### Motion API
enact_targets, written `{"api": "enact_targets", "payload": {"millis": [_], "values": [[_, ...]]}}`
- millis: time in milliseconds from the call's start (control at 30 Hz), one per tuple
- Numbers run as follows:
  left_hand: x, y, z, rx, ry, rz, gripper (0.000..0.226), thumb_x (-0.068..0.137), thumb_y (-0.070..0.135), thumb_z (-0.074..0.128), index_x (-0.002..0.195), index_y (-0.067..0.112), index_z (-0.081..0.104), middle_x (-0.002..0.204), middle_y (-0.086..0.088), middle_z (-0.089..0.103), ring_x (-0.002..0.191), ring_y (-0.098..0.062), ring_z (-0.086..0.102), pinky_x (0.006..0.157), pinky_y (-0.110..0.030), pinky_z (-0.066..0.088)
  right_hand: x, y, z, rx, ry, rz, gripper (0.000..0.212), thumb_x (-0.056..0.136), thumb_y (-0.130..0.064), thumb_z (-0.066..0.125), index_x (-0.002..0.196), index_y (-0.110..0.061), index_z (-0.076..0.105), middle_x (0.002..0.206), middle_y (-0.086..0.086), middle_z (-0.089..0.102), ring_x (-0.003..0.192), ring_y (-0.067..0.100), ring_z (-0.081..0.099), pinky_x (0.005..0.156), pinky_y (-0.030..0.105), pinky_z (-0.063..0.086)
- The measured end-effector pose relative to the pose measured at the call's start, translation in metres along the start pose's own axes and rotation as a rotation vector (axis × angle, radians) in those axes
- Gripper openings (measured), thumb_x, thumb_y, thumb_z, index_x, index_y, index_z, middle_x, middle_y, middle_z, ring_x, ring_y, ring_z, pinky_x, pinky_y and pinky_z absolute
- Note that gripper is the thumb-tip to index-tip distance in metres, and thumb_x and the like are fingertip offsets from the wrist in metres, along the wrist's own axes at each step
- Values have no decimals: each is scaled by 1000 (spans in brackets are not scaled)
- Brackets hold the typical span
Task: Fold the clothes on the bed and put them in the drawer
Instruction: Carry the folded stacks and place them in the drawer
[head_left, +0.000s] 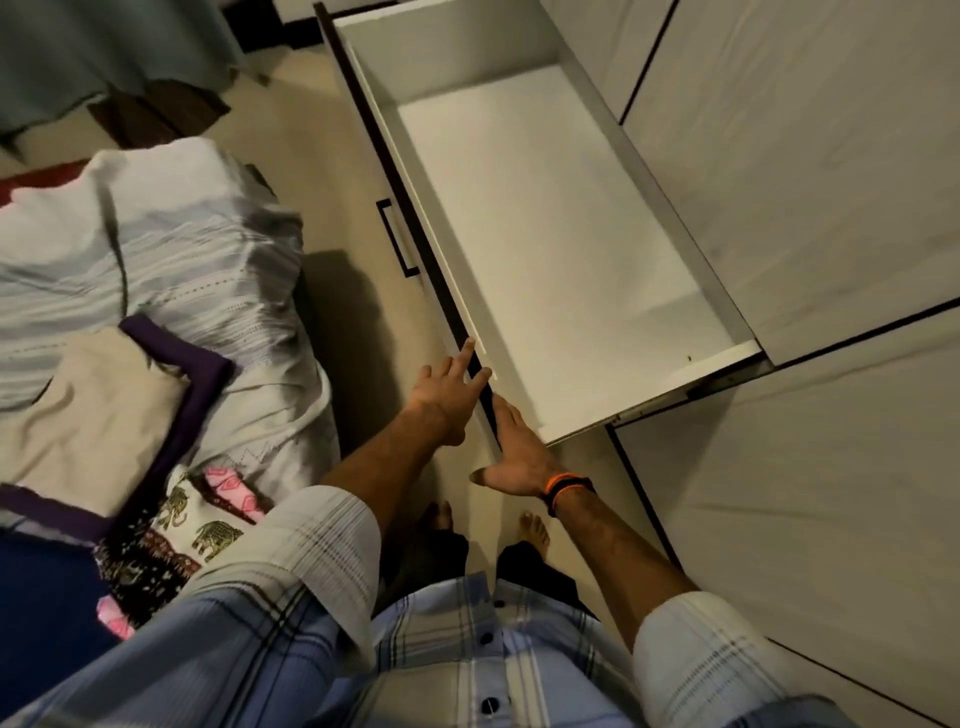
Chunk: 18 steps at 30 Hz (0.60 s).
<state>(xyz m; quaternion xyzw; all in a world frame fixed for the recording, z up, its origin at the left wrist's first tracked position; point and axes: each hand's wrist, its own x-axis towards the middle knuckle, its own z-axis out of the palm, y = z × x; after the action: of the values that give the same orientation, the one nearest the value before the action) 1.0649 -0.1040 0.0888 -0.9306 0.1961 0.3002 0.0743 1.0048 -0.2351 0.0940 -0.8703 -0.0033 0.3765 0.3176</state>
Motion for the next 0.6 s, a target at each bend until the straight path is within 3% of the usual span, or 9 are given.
{"api": "enact_targets", "payload": {"millis": [267,467,600], "values": [[-25,-6,18,-78,-17,-147,106,76,18,78,156,25,9,161,-13,-22,147,-38,15,117,-53,27,-3,-3,17,6,-128,-101,122,71,-22,82,157,-24,-5,165,1,5,147,31,23,114,48,36],[-47,-5,29,-162,-38,-227,93,82,14,73,154,27,16,161,-12,-21,148,-37,14,117,-52,26,-3,-10,19,8,-224,-181,109,72,-12,81,155,-23,11,153,9,34,133,35,43,105,48,46],[-60,-2,36,-222,-27,-257,93,83,13,72,154,28,14,162,-10,-20,148,-36,16,115,-52,28,-4,-13,21,22,-278,-214,110,72,-11,79,156,-23,10,156,8,30,137,35,39,106,49,45]]}}
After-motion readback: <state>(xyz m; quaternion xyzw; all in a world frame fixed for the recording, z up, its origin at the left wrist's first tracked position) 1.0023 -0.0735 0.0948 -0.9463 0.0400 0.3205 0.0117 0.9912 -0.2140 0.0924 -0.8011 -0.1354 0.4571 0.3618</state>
